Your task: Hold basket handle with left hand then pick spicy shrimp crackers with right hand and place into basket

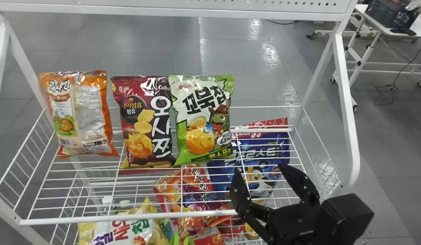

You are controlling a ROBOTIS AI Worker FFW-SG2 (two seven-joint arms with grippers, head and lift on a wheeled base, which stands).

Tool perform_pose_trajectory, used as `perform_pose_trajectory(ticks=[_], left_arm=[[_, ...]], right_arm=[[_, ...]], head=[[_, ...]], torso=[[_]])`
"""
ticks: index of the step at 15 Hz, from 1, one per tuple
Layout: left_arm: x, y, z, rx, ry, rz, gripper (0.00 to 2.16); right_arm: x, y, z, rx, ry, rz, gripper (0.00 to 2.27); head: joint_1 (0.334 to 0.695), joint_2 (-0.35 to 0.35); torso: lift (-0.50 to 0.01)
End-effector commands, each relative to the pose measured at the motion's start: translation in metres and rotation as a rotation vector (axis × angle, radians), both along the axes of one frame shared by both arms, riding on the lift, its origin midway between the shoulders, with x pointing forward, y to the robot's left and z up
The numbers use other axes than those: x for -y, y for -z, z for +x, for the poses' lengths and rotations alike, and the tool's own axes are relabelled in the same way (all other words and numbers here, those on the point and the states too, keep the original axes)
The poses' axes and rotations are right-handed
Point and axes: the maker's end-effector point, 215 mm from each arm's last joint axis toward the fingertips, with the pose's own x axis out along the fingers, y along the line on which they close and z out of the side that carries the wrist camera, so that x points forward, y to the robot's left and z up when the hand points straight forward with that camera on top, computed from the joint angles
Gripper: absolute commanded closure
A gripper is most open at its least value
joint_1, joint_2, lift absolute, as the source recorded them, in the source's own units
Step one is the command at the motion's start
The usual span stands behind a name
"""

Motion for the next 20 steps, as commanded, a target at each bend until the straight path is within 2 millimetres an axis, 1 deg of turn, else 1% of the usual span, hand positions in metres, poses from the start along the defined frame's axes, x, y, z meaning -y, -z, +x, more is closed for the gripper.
perform_pose_trajectory(ticks=[1, 3, 5, 6, 8, 12, 16, 19, 20], left_arm=[[0.001, 0.000, -0.001, -0.003, -0.002, -0.007, 1.90], [0.001, 0.000, -0.001, -0.004, -0.002, -0.009, 1.90], [0.000, -0.002, 0.000, -0.002, -0.006, -0.014, 1.90], [0.000, -0.003, 0.000, 0.000, -0.008, -0.019, 1.90], [-0.001, -0.005, 0.000, 0.002, -0.010, -0.025, 1.90], [-0.002, -0.006, -0.002, -0.001, -0.014, -0.027, 1.90], [-0.006, -0.009, -0.003, -0.003, -0.028, -0.045, 1.90], [-0.005, -0.013, -0.008, -0.007, -0.030, -0.061, 1.90], [-0.006, -0.013, -0.008, -0.006, -0.032, -0.061, 1.90]], right_arm=[[0.004, -0.001, -0.006, 0.054, 0.009, 0.017, 0.11], [0.004, 0.000, -0.008, 0.071, 0.008, 0.017, 0.11], [0.004, -0.006, -0.011, 0.097, 0.011, 0.009, 0.11], [0.004, -0.006, -0.011, 0.096, 0.012, 0.008, 0.11], [0.008, -0.012, -0.011, 0.125, 0.021, 0.008, 0.11], [0.010, -0.018, -0.012, 0.154, 0.024, 0.014, 0.11], [0.010, -0.012, -0.011, 0.145, 0.024, 0.012, 0.11], [0.012, -0.023, -0.011, 0.183, 0.036, 0.027, 0.11], [0.012, -0.023, -0.011, 0.183, 0.036, 0.027, 0.09]], head=[[0.695, -0.097], [0.695, -0.104], [0.695, -0.108], [0.695, -0.109], [0.695, -0.110], [0.695, -0.115], [0.695, -0.116], [0.695, -0.113], [0.695, -0.115]], torso=[[-0.037], [-0.037], [-0.037], [-0.037], [-0.037], [-0.037], [-0.037], [-0.037], [-0.037]])
